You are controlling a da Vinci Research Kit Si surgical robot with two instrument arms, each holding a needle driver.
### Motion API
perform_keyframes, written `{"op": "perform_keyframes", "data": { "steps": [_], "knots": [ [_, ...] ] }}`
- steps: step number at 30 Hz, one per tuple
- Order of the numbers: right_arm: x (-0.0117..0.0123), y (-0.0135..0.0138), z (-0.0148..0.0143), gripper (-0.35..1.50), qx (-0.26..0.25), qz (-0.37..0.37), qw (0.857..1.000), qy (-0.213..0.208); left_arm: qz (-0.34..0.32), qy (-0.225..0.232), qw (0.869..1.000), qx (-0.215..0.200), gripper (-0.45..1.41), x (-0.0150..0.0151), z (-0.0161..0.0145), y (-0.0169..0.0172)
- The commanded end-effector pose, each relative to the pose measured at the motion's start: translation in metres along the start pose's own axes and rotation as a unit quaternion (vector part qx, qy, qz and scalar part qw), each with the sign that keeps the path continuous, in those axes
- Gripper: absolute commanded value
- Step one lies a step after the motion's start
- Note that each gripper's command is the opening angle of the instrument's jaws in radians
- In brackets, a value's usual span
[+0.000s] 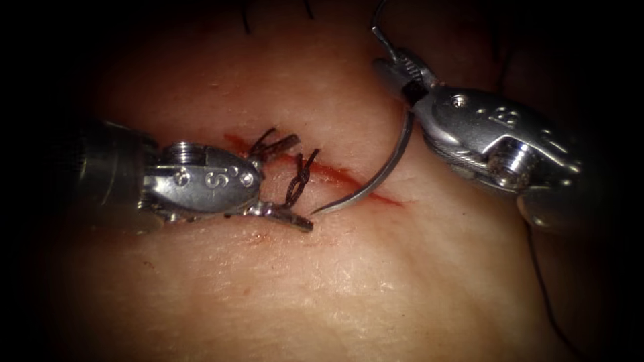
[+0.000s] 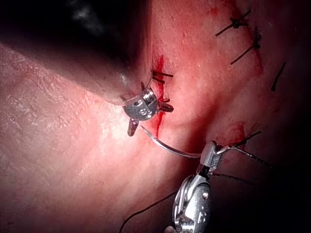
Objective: Wound Closure
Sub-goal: Transfer the needle to the right gripper, then readjust the position of the needle using the left gripper
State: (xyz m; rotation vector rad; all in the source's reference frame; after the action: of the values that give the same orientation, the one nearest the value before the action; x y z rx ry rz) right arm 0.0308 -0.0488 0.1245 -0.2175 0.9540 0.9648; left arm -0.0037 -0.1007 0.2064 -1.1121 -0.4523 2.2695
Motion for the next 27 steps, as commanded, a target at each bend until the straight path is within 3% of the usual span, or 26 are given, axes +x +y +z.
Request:
{"op": "perform_keyframes", "data": {
  "steps": [1, 2, 3, 5, 8, 13, 17, 18, 27],
  "knots": [
    [-0.0006, -0.0001, 0.0009, -0.35, 0.022, -0.001, 1.000, 0.012, -0.019, 0.008, 1.000, -0.021, 1.20, -0.0001, 0.0006, 0.0005],
    [-0.0007, 0.0001, 0.0010, -0.35, 0.057, -0.003, 0.998, 0.040, -0.038, 0.027, 0.997, -0.056, 1.24, 0.0006, 0.0000, 0.0006],
    [-0.0007, 0.0001, 0.0010, -0.35, 0.057, -0.003, 0.998, 0.040, -0.038, 0.027, 0.997, -0.056, 1.24, 0.0006, 0.0000, 0.0006],
    [-0.0009, 0.0005, 0.0010, -0.35, 0.135, -0.006, 0.989, 0.066, -0.059, 0.051, 0.993, -0.086, 1.24, 0.0018, -0.0010, 0.0003],
    [-0.0009, 0.0004, 0.0009, -0.35, 0.176, -0.005, 0.980, 0.097, -0.074, 0.056, 0.991, -0.101, 1.24, 0.0025, -0.0011, -0.0001],
    [-0.0008, 0.0001, 0.0010, -0.35, 0.207, -0.002, 0.971, 0.123, -0.093, 0.071, 0.987, -0.111, 1.24, 0.0030, -0.0001, -0.0008],
    [-0.0007, -0.0004, 0.0014, -0.35, 0.250, 0.004, 0.953, 0.169, -0.104, 0.077, 0.984, -0.124, 1.24, 0.0032, 0.0012, -0.0019],
    [-0.0007, -0.0006, 0.0015, -0.35, 0.275, 0.008, 0.943, 0.185, -0.107, 0.078, 0.983, -0.130, 1.22, 0.0032, 0.0020, -0.0026],
    [-0.0005, -0.0020, 0.0025, -0.35, 0.338, -0.004, 0.912, 0.232, -0.100, 0.089, 0.975, -0.176, 1.02, 0.0023, 0.0043, -0.0031]
  ]
}}
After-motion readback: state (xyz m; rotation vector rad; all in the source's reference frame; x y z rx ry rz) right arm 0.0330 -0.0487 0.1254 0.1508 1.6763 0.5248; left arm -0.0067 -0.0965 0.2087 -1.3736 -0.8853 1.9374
